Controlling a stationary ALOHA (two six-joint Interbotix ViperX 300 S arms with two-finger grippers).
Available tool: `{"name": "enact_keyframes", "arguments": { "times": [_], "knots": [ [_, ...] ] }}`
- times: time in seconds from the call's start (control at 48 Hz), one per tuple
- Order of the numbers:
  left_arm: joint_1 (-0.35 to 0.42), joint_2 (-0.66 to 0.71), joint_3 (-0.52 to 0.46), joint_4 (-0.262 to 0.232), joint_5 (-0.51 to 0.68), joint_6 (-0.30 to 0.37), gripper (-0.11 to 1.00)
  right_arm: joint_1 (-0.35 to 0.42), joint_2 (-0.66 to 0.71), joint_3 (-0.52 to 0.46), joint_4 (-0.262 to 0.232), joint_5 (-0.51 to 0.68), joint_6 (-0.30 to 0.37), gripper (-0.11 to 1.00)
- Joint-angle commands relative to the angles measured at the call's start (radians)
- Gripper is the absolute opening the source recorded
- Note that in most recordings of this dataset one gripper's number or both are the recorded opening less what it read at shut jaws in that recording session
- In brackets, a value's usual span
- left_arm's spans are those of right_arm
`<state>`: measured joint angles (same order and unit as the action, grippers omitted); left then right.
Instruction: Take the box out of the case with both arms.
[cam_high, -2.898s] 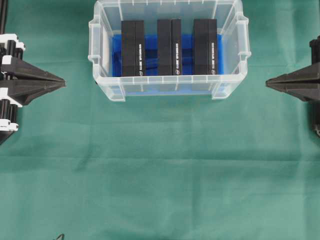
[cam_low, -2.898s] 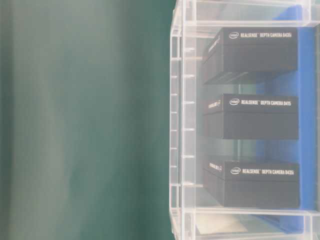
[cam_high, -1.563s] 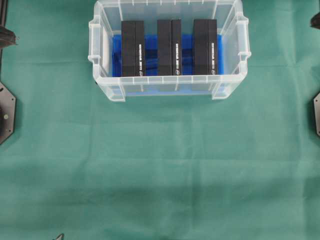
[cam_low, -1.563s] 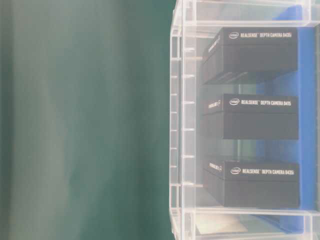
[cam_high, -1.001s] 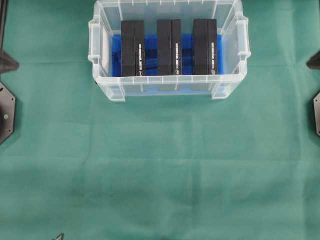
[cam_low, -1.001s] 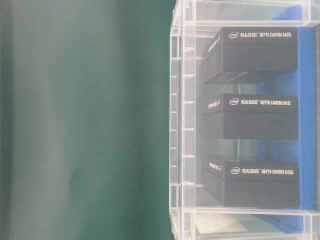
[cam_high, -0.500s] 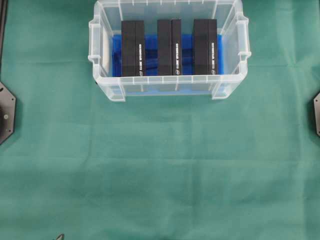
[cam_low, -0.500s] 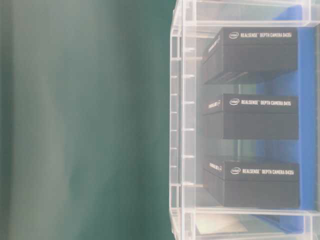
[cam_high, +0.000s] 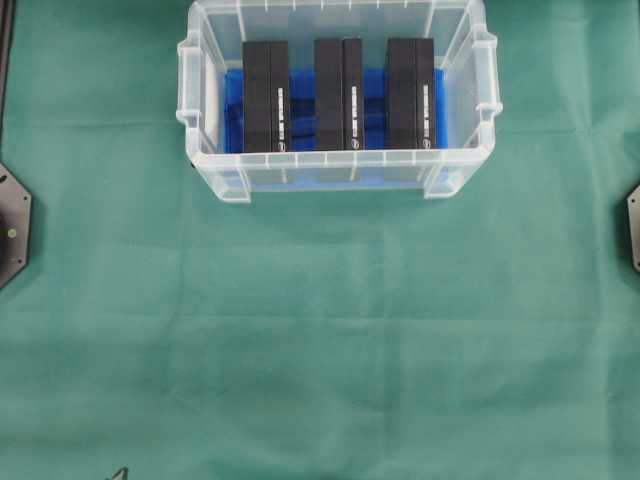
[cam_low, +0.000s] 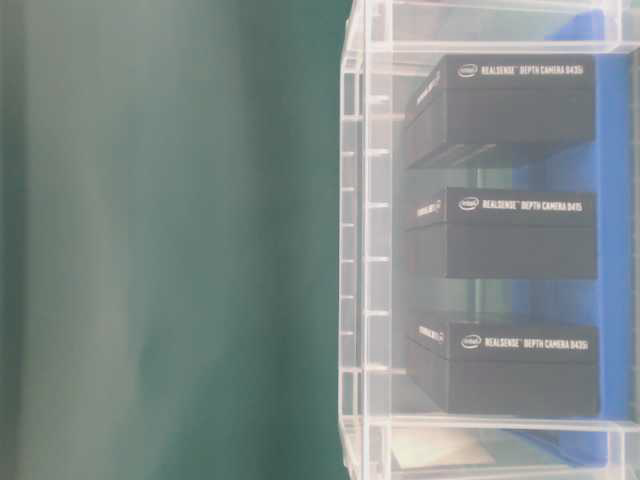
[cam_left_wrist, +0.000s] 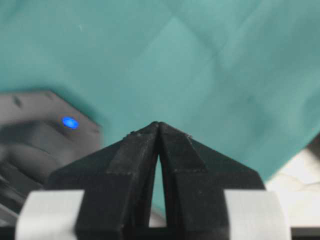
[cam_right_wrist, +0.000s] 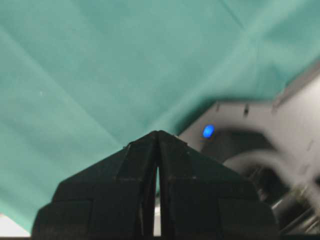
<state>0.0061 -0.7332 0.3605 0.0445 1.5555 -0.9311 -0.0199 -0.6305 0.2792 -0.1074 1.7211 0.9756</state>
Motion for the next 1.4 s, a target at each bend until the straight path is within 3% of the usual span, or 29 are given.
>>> {"name": "enact_keyframes", "arguments": {
  "times": [0.0,0.125,0.188,0.229,0.313,0.542,0.625,0.75,0.876,1.001,1.147,1.376],
  "knots": [
    [0.005,0.006,-0.021,0.006,0.002,-0.155,0.00,0.000,0.005,-0.018,-0.009,0.003,0.120,0.00],
    [0.005,0.008,-0.020,0.006,0.003,-0.417,0.00,0.000,0.008,-0.018,-0.011,-0.002,0.288,0.00],
    [0.005,0.009,-0.020,0.006,0.006,-0.489,0.00,0.000,0.008,-0.017,-0.015,-0.002,0.348,0.00],
    [0.005,0.012,-0.021,0.008,0.008,-0.500,0.00,0.000,0.009,-0.015,-0.018,-0.002,0.380,0.00],
    [0.005,0.020,-0.023,0.006,0.020,-0.485,0.00,0.000,0.009,-0.014,-0.018,-0.002,0.422,0.00],
    [0.005,0.026,-0.026,0.008,0.074,-0.480,0.00,0.000,0.023,-0.012,-0.021,-0.008,0.422,0.00],
    [0.017,0.028,-0.025,0.006,0.074,-0.474,0.00,-0.006,0.035,-0.012,-0.043,-0.017,0.411,0.00],
    [0.083,0.029,-0.026,0.006,0.072,-0.420,0.00,-0.072,0.048,-0.011,-0.075,-0.043,0.313,0.00],
    [0.213,0.031,-0.028,0.006,0.067,-0.302,0.00,-0.207,0.057,-0.011,-0.074,-0.075,0.170,0.00],
    [0.331,0.031,-0.029,0.002,0.052,-0.198,0.00,-0.330,0.072,-0.011,-0.066,-0.094,0.081,0.00],
    [0.402,0.032,-0.029,0.000,0.023,-0.143,0.00,-0.426,0.095,-0.011,-0.061,-0.109,0.021,0.00],
    [0.417,0.071,-0.041,-0.015,0.026,-0.091,0.00,-0.446,0.103,-0.005,-0.052,-0.135,0.018,0.00]
  ]
}}
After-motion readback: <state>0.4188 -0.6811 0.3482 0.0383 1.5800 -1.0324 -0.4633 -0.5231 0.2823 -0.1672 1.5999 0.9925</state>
